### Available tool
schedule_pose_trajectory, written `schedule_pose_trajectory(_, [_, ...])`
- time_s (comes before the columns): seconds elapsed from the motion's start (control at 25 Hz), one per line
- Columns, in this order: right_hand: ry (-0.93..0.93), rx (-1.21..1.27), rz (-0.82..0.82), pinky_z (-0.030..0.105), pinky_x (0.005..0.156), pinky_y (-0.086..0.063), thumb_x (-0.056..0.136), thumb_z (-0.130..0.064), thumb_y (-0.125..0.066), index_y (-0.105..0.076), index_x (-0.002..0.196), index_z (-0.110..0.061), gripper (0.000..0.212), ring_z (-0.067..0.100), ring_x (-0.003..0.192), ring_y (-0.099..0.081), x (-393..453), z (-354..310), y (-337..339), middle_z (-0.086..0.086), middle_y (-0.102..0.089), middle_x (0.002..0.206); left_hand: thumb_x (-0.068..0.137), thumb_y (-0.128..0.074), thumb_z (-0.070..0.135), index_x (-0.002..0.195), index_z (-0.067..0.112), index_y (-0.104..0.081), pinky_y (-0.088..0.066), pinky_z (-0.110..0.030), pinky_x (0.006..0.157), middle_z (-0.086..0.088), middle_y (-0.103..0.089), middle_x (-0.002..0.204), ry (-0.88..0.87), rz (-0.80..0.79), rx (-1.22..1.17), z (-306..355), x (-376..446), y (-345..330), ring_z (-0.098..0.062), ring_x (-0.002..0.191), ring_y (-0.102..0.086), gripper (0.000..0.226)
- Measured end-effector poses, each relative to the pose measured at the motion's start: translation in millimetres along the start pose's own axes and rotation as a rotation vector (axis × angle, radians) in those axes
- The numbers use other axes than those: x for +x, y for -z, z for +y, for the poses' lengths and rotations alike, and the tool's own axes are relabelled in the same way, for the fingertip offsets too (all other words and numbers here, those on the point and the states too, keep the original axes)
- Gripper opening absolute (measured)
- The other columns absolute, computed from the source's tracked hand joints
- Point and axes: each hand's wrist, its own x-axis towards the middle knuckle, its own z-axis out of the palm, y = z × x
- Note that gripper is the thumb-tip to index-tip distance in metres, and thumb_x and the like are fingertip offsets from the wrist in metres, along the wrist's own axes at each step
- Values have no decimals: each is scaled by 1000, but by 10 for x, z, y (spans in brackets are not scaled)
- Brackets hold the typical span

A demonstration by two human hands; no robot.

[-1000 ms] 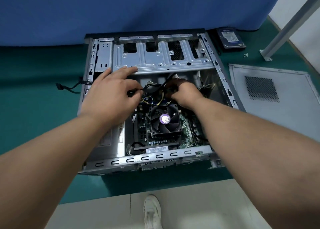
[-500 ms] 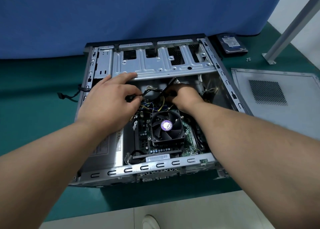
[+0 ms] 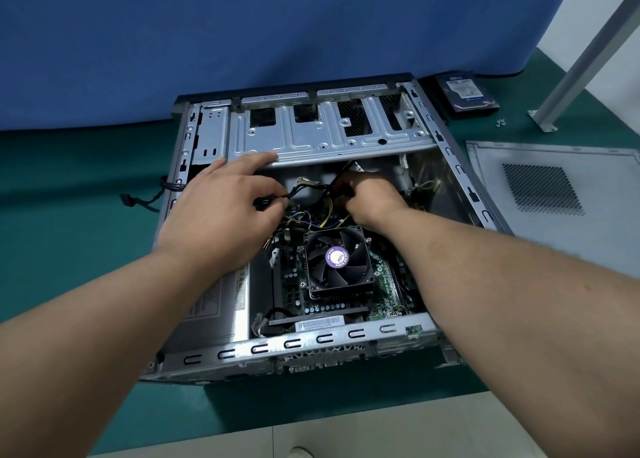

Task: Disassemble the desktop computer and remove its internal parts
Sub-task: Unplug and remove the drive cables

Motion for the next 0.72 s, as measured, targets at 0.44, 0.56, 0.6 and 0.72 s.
schedule_pose_trajectory(0.44, [38,-49,-9,25,77,-43,95,-18,-61,-66,114,-35,26,25,88,-56,-6,-29,9,1,-55,99,101,-55,44,115,36,-75,-15,-35,126,17,-42,158,5,8,4,-8,-9,0,-9,144,-38,26])
schedule_pose_trajectory(0.56, [49,-61,-11,26,76,-44,95,-16,-60,-65,115,-34,28,26,88,-56,-13,-29,20,2,-56,99,101,-55,44,114,36,-75,-16,-36,126,17,-42,158,1,8,8,-11,-2,-1,-11,144,-38,25])
schedule_pose_trajectory(0.6, [51,-75,-11,26,76,-44,95,-16,-60,-65,116,-34,28,26,88,-56,-11,-34,20,3,-57,100,101,-55,44,115,36,-74,-16,-36,126,17,-42,158,1,8,9,-13,1,-4,-11,144,-38,25])
schedule_pose_trajectory(0.72, [62,-116,-20,27,78,-44,94,-15,-59,-64,118,-31,29,26,91,-54,-13,-55,25,4,-56,102,101,-55,44,115,36,-74,-17,-37,126,16,-42,158,-4,12,7,-18,0,-10,-12,144,-39,25])
